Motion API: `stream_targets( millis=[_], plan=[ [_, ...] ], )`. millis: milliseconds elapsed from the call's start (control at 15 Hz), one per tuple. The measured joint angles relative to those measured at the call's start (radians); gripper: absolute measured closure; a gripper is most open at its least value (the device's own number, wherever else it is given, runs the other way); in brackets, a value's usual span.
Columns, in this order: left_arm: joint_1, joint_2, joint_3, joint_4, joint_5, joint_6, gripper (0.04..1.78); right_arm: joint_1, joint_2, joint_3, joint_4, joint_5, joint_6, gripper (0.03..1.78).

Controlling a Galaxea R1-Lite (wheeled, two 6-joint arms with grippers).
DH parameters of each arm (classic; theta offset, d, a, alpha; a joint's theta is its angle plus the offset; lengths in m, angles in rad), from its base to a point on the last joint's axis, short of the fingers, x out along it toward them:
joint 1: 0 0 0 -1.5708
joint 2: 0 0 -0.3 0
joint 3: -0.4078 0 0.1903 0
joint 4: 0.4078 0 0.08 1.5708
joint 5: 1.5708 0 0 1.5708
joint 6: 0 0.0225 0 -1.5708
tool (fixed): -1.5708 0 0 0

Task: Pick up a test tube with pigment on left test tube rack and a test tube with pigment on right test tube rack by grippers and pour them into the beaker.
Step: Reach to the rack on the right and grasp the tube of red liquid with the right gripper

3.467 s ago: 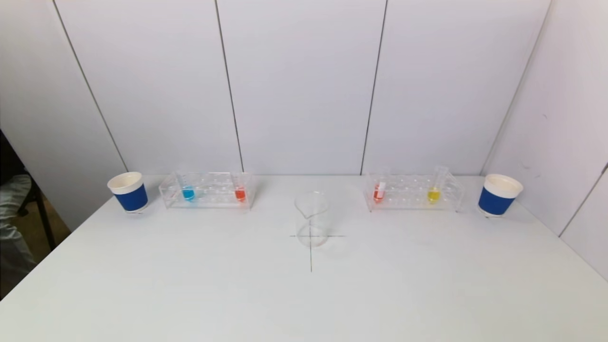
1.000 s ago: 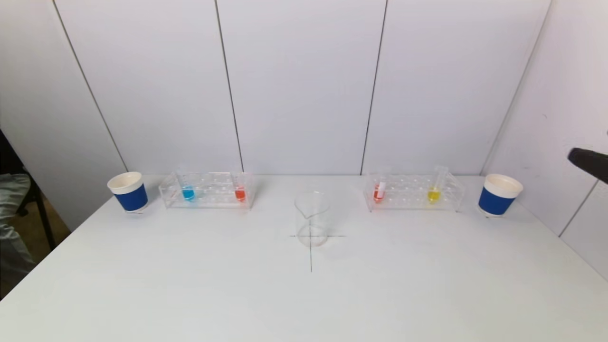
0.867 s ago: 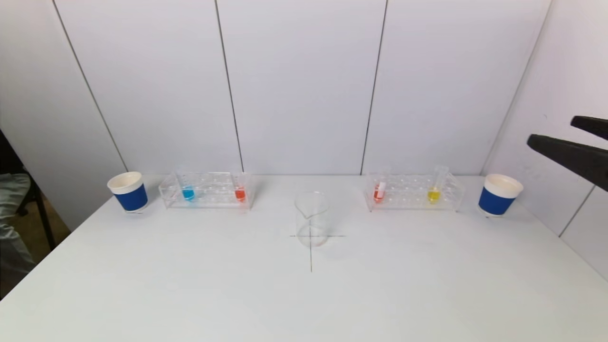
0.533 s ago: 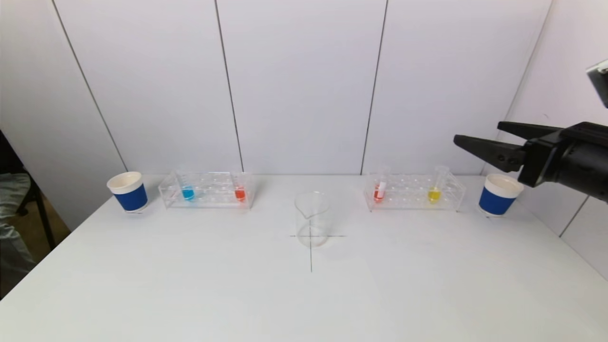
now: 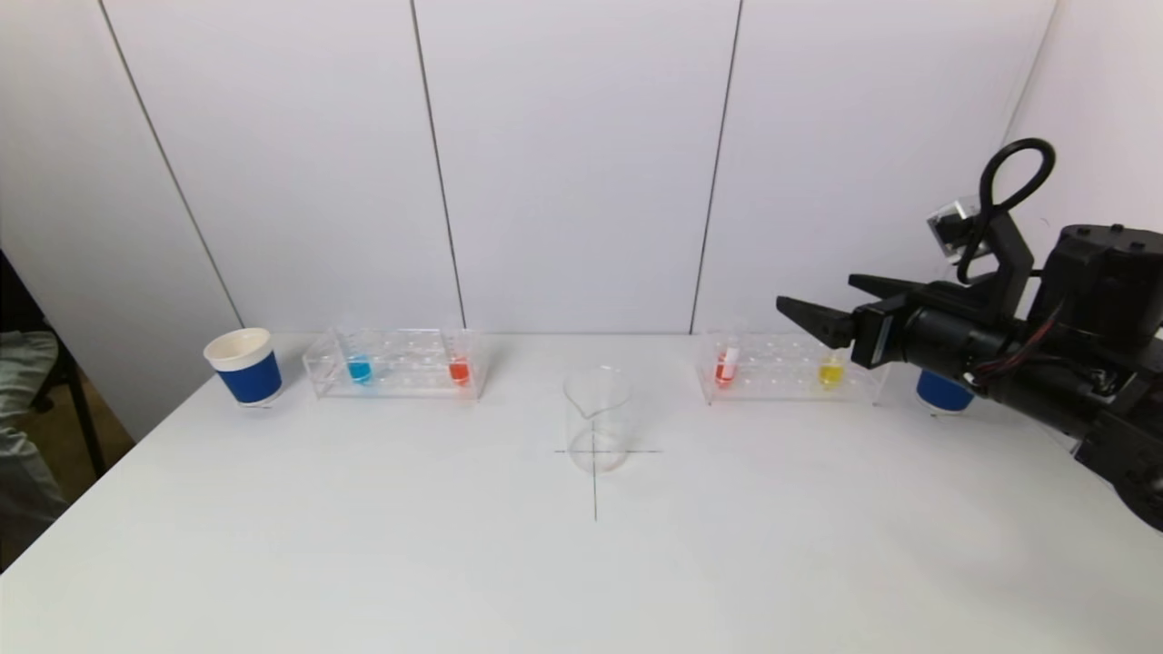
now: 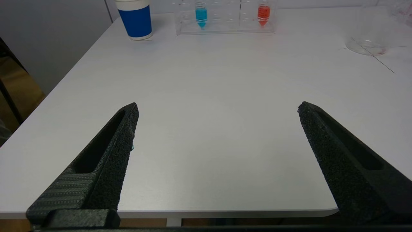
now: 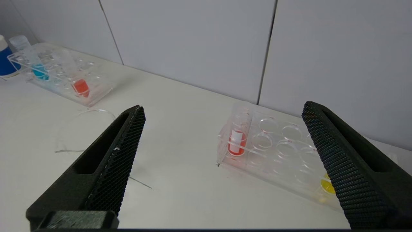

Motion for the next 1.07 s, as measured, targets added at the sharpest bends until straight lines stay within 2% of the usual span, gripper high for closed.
stream_targets(
  millis=[400,600,867,1067],
  plan=[
    [0.0,0.0,0.0,0.0,0.0,0.0,0.09,0.004,0.239,-0.013,-0.207,-0.04,0.001,0.04],
    [0.0,0.0,0.0,0.0,0.0,0.0,0.09,0.017,0.34,-0.036,-0.304,-0.106,-0.005,0.04],
    [0.0,0.0,0.0,0.0,0.0,0.0,0.09,0.043,0.42,-0.067,-0.32,-0.146,-0.011,0.04],
    [0.0,0.0,0.0,0.0,0.0,0.0,0.09,0.061,0.47,-0.103,-0.35,-0.201,-0.016,0.04]
  ],
)
